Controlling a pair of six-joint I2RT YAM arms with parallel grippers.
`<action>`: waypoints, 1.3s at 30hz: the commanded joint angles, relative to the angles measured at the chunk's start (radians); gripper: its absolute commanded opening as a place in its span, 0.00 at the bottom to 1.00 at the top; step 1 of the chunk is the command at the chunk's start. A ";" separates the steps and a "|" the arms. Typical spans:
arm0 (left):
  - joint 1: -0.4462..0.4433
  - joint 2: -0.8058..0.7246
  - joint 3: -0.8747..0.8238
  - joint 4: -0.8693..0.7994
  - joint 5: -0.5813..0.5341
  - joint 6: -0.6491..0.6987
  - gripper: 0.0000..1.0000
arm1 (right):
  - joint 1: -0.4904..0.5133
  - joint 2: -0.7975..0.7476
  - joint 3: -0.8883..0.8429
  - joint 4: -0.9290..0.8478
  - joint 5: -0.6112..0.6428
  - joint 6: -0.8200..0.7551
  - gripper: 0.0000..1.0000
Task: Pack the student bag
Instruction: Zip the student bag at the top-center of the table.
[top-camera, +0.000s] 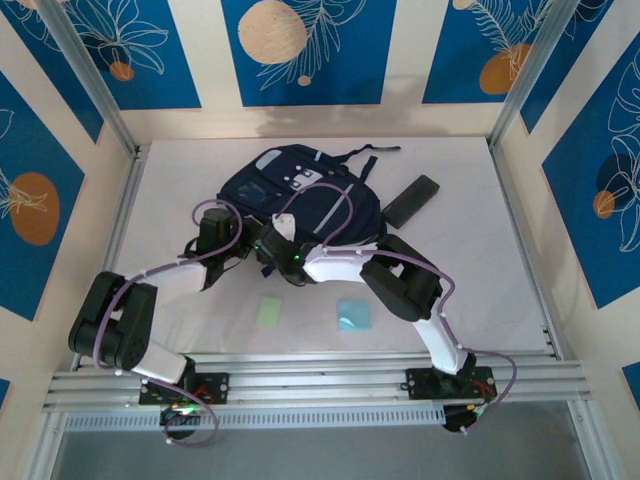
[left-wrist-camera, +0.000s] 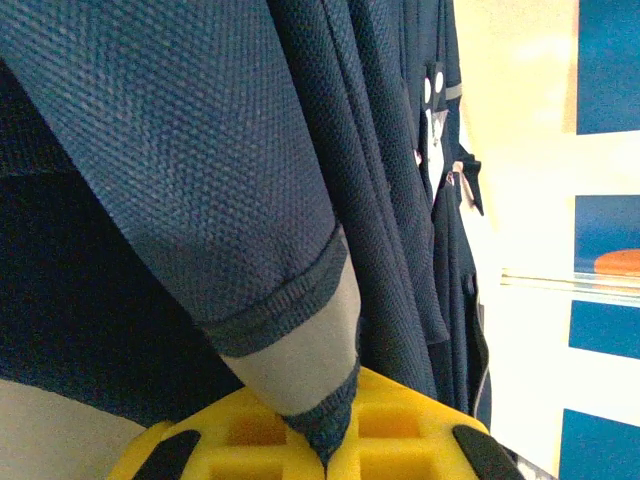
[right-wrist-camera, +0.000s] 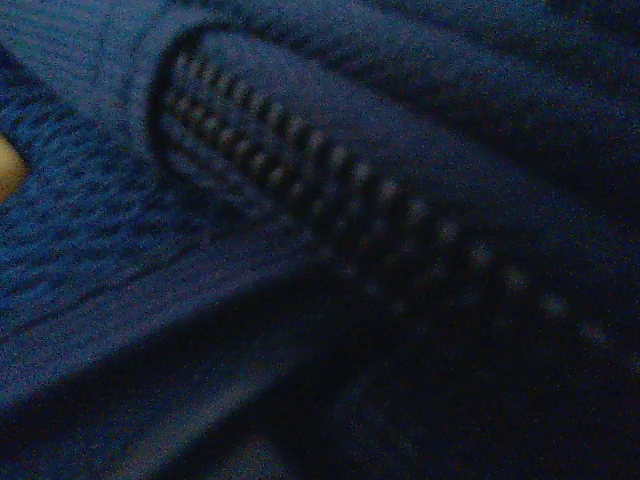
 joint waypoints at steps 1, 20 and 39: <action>-0.016 -0.064 -0.009 -0.001 0.038 0.019 0.00 | -0.048 -0.003 -0.009 0.118 0.090 -0.017 0.36; 0.033 0.144 0.139 0.013 -0.036 0.150 0.00 | -0.166 -0.265 -0.217 -0.104 -0.595 0.042 0.00; 0.133 0.226 0.267 -0.100 0.017 0.314 0.00 | -0.294 -0.427 -0.265 -0.677 -0.859 -0.165 0.00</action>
